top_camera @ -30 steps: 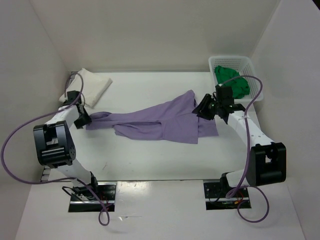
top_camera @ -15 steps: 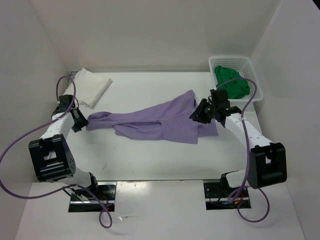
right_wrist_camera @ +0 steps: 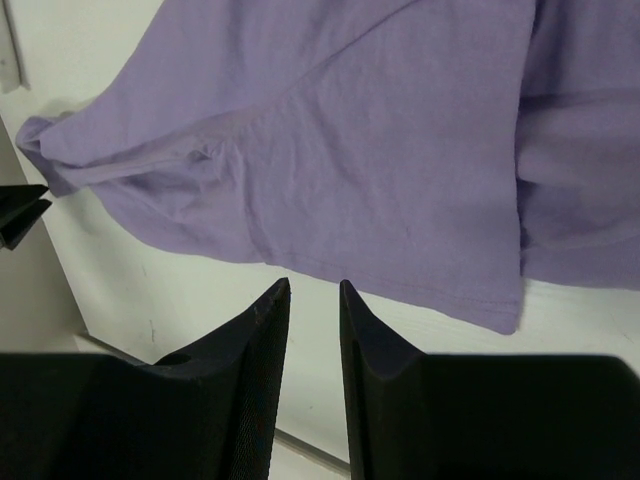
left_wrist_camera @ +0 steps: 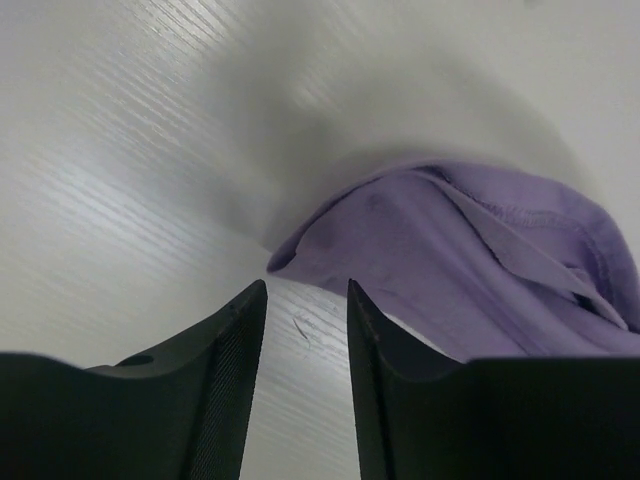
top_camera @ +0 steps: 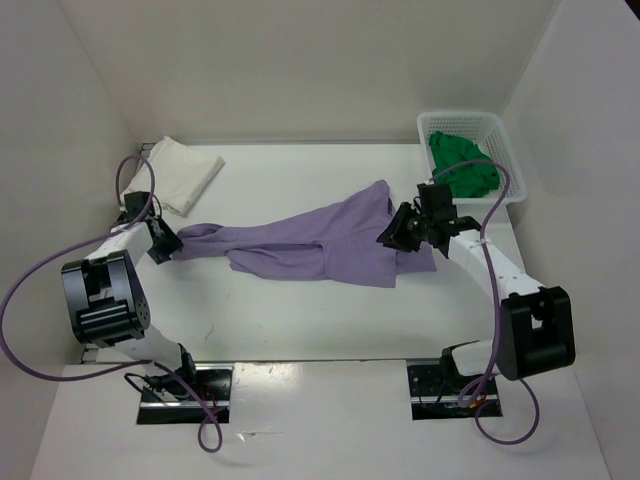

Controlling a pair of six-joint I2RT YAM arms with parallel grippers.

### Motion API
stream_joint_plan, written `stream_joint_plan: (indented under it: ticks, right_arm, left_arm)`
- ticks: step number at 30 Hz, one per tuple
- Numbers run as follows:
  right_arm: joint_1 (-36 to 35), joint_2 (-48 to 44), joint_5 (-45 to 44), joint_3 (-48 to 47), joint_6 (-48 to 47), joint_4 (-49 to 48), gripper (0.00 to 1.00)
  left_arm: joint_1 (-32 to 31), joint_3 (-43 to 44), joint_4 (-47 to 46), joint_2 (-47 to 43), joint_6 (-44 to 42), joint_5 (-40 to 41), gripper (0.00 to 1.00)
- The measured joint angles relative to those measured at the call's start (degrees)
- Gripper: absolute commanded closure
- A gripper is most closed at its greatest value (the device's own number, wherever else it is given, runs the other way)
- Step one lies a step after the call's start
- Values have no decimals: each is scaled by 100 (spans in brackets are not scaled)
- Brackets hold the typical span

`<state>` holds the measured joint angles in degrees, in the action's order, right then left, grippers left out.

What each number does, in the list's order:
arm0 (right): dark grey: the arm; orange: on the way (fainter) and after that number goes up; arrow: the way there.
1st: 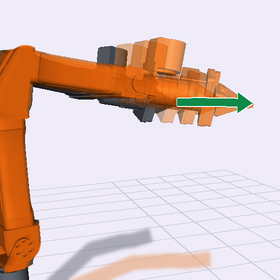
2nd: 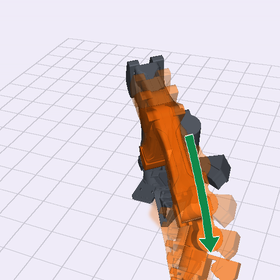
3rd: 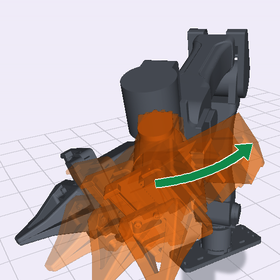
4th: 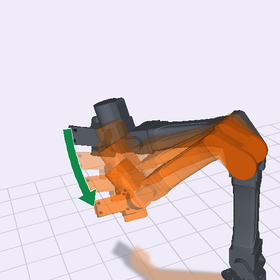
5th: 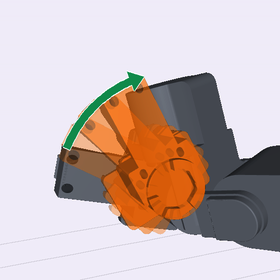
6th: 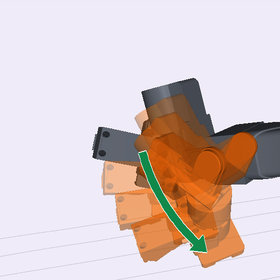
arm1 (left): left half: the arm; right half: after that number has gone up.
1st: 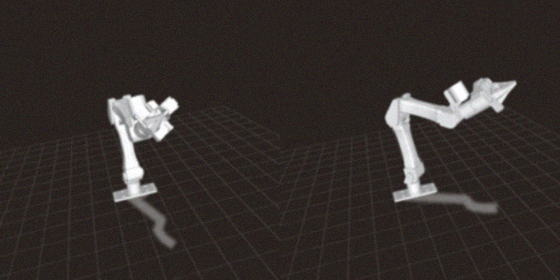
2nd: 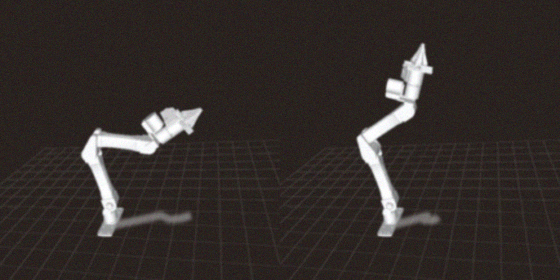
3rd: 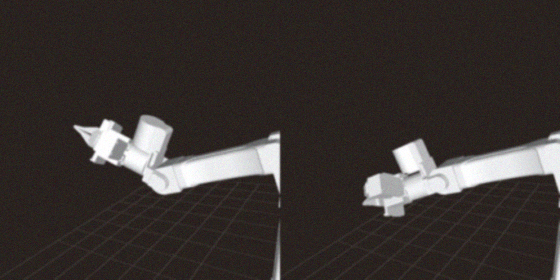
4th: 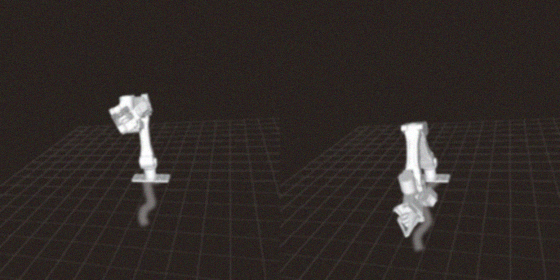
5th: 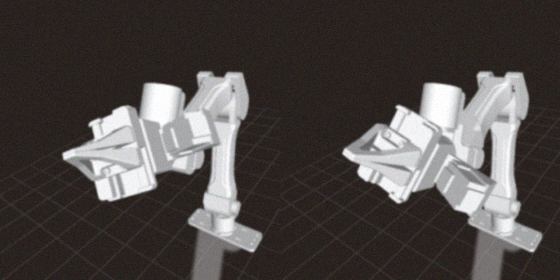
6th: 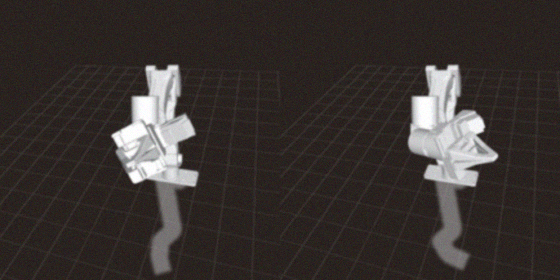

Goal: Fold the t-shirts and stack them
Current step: Flatten out the tshirt

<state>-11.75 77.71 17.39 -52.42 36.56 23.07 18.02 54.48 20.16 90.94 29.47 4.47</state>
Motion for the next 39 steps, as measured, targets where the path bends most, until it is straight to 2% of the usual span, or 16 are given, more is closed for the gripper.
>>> stream_joint_plan:
  ticks: [8, 16, 20, 23, 24, 28, 30, 31, 35, 36, 39]
  right_arm:
    - [-11, -184, 0, 125, 109, -11, 68]
    - [-11, -400, -24, 221, 133, 11, 68]
    - [-11, -553, -42, 240, 151, 22, 67]
    - [-11, -721, -61, 356, 192, 28, 63]
    - [-11, -778, -68, 413, 208, 26, 62]
    - [-11, -935, -87, 619, 284, 63, 62]
    - [-11, -973, -105, 704, 328, 70, 62]
    - [-11, -981, -109, 728, 337, 85, 62]
    - [-11, -1056, -118, 774, 391, 118, 62]
    - [-11, -1084, -120, 776, 409, 122, 62]
    - [-11, -1161, -136, 782, 442, 133, 62]
  left_arm:
    - [37, -254, -267, 271, 616, -129, 48]
    - [94, -289, -551, 328, 901, -157, 61]
    - [96, -328, -734, 343, 1043, -133, 62]
    - [118, -345, -820, 348, 1163, -125, 54]
    - [125, -350, -861, 348, 1189, -122, 48]
    - [136, -361, -992, 350, 1388, -114, 46]
    - [140, -382, -1064, 350, 1458, -101, 55]
    - [140, -398, -1097, 350, 1475, -87, 63]
    - [146, -442, -1134, 361, 1574, -74, 74]
    - [146, -452, -1143, 361, 1589, -72, 80]
    - [146, -461, -1150, 378, 1604, -72, 86]
